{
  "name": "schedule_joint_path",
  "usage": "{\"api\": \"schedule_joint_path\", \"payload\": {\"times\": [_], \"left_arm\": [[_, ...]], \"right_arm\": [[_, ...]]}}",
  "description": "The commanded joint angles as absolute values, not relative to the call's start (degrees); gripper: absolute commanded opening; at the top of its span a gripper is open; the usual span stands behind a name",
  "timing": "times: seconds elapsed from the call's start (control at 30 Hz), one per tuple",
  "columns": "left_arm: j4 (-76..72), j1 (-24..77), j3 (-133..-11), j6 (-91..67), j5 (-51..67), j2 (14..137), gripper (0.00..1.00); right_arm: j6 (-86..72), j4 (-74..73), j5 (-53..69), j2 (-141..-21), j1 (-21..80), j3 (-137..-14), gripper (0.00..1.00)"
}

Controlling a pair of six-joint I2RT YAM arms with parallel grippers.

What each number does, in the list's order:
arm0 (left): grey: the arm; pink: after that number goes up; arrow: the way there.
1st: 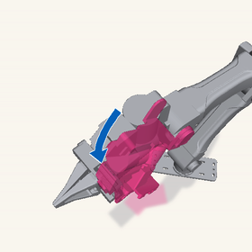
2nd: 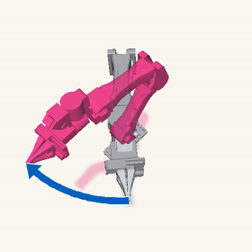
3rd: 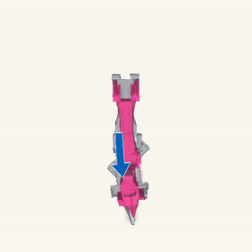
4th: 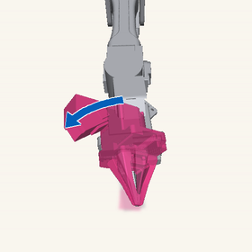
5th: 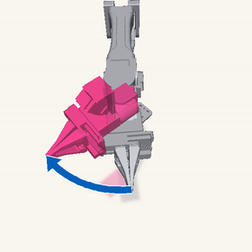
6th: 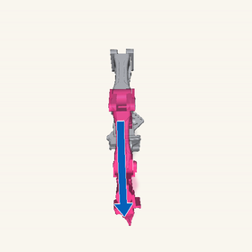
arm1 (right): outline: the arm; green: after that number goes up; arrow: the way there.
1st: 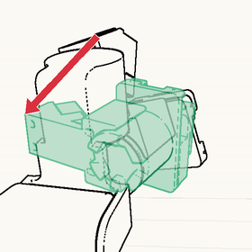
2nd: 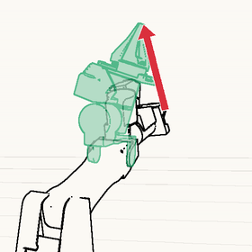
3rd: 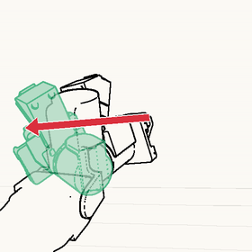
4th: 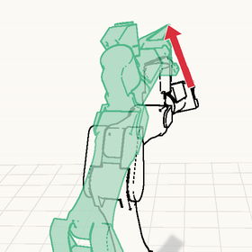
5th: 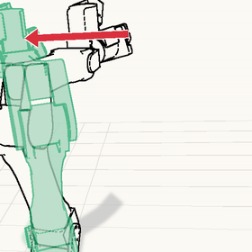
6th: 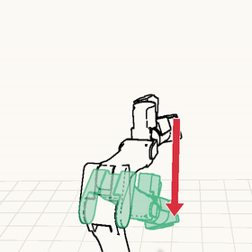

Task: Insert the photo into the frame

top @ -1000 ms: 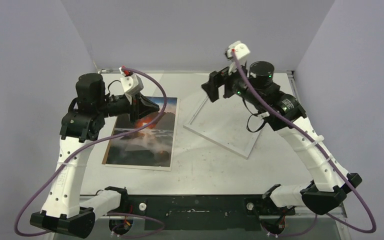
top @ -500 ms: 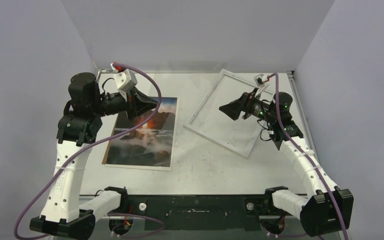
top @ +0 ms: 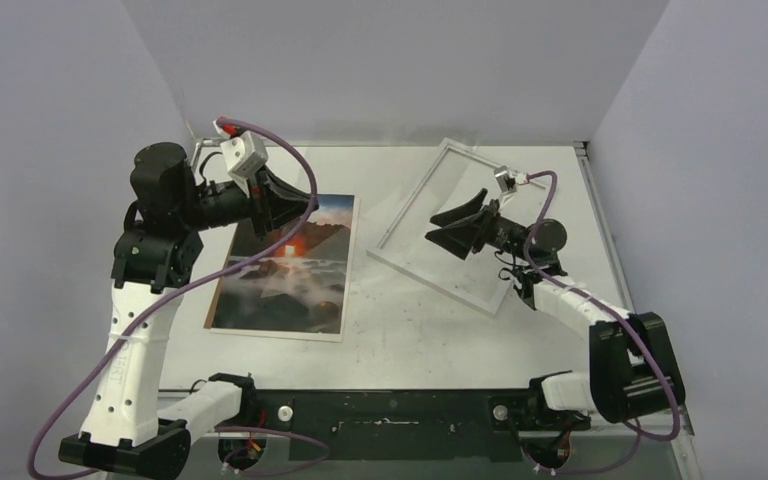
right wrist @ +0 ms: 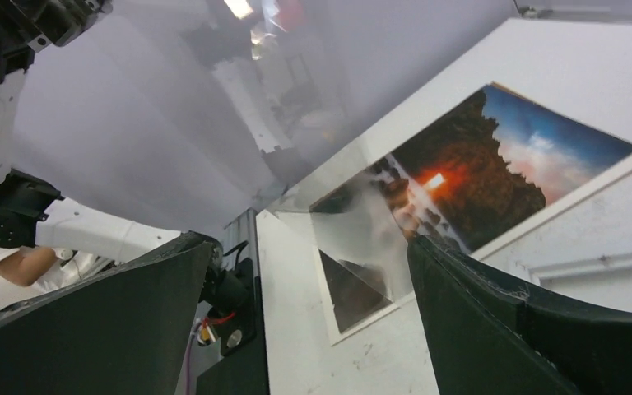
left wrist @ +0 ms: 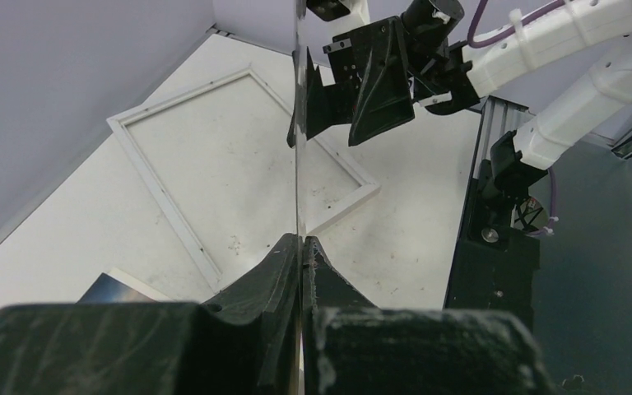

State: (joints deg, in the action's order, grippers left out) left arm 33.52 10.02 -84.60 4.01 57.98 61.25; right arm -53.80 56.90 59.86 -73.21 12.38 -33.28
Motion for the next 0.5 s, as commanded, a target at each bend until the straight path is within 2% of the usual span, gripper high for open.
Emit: {"api": "schedule_joint_path", "payload": {"times": [0.0, 0.07, 0.2, 0.27, 0.37, 0.47], "left_arm": [[29.6, 9.9, -87.5, 2.0, 59.6, 60.0, 0.0], [29.3, 9.9, -87.4, 1.5, 59.7, 59.9, 0.0], [29.8, 9.8, -88.0, 1.6, 59.7, 59.7, 0.0], [30.7, 9.8, -88.3, 2.6, 59.6, 59.4, 0.0], [31.1, 9.8, -88.4, 2.9, 59.7, 59.1, 0.0], [31.3, 9.8, -88.3, 3.0, 59.9, 58.9, 0.0]], "right_arm": [[-69.7, 91.8, 63.5, -80.5, 13.1, -33.7, 0.95], [-76.5, 101.2, 64.0, -85.3, 13.4, -35.7, 0.96], [-77.8, 102.0, 66.6, -89.0, 13.3, -39.1, 0.99], [-77.5, 101.3, 66.7, -88.8, 11.9, -39.6, 0.96], [-73.1, 95.6, 65.6, -86.9, 10.0, -39.4, 0.98], [-61.0, 81.2, 64.4, -83.9, 10.5, -40.2, 1.0]]}}
